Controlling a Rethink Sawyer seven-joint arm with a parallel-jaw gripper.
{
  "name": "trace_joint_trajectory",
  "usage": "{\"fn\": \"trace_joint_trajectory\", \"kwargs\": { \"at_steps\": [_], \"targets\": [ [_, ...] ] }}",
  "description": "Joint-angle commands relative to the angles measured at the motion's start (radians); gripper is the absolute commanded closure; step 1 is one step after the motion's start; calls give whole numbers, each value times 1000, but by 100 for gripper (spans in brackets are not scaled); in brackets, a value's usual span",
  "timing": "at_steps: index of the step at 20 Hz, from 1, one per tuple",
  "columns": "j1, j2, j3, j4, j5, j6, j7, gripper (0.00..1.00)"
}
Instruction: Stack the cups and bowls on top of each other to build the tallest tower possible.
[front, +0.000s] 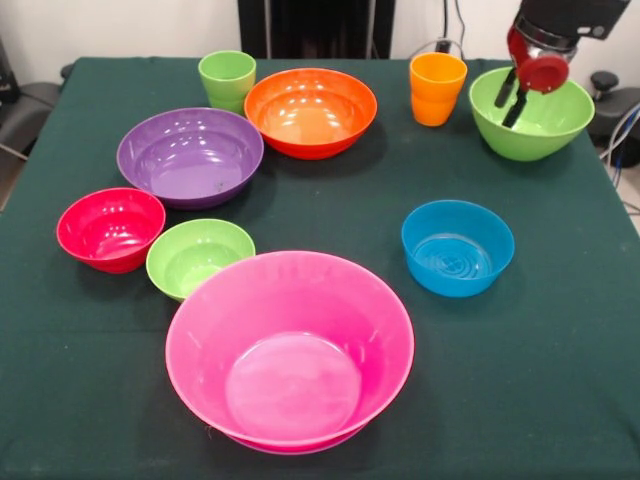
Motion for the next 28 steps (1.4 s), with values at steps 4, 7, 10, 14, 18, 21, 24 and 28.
{"fn": "trace_joint_trajectory", "kwargs": {
  "at_steps": [4,7,10,14,18,21,24,28],
  "targets": [
    [15,82,37,-133,17,89,125,0],
    [25,93,23,-154,23,113,145,0],
    [28,73,12,-156,19,157,152,0],
    [32,26,3,-148,12,224,155,0],
    [22,-9,-10,-152,-21,285,110,0],
    [-4,-30,3,-151,-87,274,-20,0],
    [-19,-50,6,-155,-171,276,-139,0],
    [-124,-96,118,-112,-331,130,-368,0]
  ]
}}
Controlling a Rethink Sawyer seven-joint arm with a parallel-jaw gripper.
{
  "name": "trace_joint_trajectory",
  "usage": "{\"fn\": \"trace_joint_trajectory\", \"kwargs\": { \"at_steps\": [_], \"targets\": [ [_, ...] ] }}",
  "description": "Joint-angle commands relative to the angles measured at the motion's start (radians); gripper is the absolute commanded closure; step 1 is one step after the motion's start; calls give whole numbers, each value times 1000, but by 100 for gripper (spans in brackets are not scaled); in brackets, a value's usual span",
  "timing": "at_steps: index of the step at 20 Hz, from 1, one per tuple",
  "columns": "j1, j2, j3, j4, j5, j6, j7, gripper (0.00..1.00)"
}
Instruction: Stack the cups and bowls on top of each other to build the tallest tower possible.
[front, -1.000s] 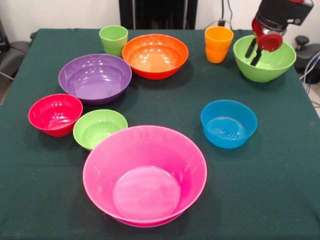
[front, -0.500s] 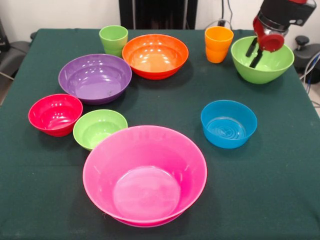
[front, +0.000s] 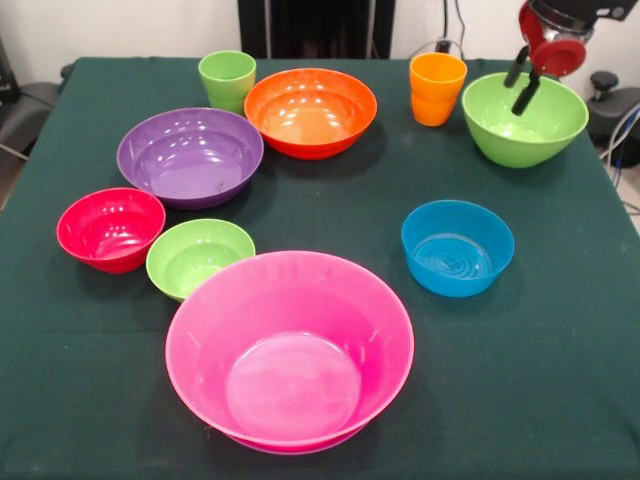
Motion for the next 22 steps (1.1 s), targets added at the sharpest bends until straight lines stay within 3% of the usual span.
{"fn": "trace_joint_trajectory", "kwargs": {
  "at_steps": [1,4,6,10,14,20,22],
  "targets": [
    [-162,-61,212,-23,-289,-86,-422,0],
    [-276,-65,331,-26,-441,-138,-562,0],
    [-292,-65,354,-41,-515,-130,-585,0],
    [-329,-63,422,-57,-596,-95,-595,0],
    [-384,-38,520,-90,-677,-88,-683,0],
    [-382,-38,572,-135,-770,-74,-746,0],
    [-414,-50,624,-149,-815,-45,-837,0]
  ]
}}
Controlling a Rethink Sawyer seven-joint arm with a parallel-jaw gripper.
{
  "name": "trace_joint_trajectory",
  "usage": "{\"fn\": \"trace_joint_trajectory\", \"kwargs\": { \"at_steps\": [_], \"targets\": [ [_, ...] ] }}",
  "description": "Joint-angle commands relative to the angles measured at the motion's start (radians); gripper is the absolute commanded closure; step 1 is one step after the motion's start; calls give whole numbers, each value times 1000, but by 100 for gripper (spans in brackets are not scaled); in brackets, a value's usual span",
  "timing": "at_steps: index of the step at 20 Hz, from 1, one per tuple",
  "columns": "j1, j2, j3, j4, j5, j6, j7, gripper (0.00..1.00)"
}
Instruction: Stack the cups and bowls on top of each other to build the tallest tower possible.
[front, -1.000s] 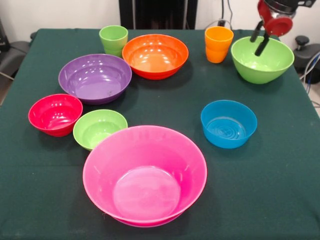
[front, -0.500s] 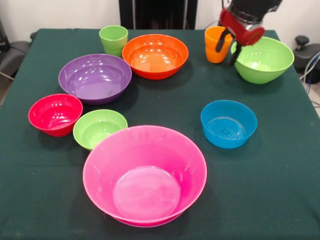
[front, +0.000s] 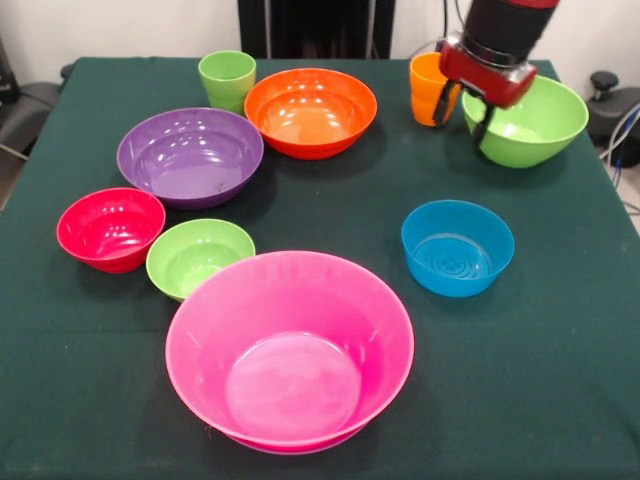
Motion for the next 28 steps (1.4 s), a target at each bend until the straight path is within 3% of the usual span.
{"fn": "trace_joint_trajectory", "kwargs": {
  "at_steps": [1,5,10,16,19,23,25,28],
  "targets": [
    [-57,22,294,-114,-170,43,-398,0],
    [-105,19,365,-113,-223,40,-455,0],
    [-135,-39,373,-90,-259,45,-453,0],
    [-225,-57,406,-84,-283,56,-492,0],
    [-217,-106,341,-54,-208,112,-343,0],
    [-97,-169,96,-42,-99,128,40,0],
    [-54,-170,6,-45,5,173,207,0],
    [-48,-140,-35,-22,208,209,390,0]
  ]
}}
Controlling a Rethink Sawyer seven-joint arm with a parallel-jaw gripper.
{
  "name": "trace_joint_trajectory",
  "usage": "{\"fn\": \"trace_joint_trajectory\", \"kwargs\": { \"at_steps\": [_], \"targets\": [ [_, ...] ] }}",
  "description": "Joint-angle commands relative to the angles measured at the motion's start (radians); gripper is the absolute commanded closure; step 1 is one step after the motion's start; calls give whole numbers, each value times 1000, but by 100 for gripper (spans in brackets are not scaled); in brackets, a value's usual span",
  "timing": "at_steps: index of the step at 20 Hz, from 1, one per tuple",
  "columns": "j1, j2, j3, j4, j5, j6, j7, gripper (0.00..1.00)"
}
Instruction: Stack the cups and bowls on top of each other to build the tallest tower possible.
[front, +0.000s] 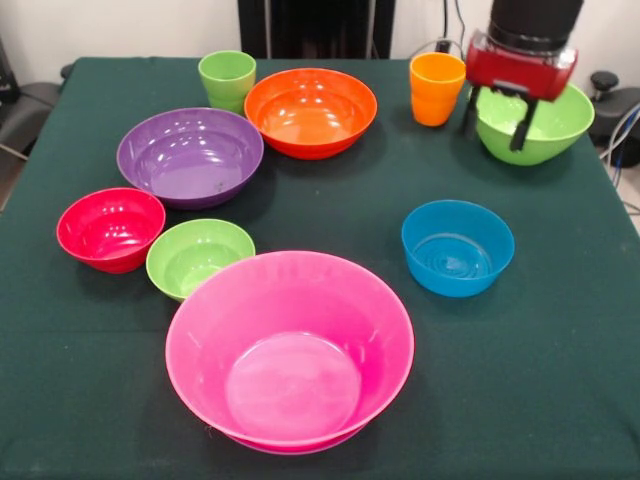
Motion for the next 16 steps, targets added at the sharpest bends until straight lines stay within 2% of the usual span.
{"fn": "trace_joint_trajectory", "kwargs": {
  "at_steps": [1,5,8,12,16],
  "targets": [
    [87,-1,-189,13,343,173,623,0],
    [165,122,-274,-84,511,206,809,0],
    [186,198,-312,-173,580,246,883,0],
    [198,293,-357,-276,613,283,962,0],
    [176,328,-354,-326,633,312,1001,0]
  ]
}}
